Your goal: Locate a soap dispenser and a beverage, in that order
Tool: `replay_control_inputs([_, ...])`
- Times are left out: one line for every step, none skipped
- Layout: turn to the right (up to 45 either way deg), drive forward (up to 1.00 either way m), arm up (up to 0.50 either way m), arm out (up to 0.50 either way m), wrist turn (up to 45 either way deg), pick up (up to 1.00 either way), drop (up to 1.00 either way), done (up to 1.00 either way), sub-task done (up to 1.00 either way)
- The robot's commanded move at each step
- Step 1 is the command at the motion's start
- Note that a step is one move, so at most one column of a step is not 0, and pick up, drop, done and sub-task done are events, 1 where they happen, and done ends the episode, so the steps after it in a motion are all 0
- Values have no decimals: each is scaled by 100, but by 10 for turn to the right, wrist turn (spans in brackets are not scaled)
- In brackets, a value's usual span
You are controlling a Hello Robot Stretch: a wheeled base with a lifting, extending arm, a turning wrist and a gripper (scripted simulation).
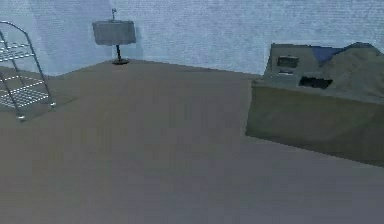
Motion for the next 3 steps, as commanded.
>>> replay_control_inputs([-450, 0, 0, 0, 0, 0, 0, 0, 0])
replay_control_inputs([-60, 0, 0, 0, 0, 0, 0, 0, 0])
replay_control_inputs([0, 20, 0, 0, 0, 0, 0, 0, 0])
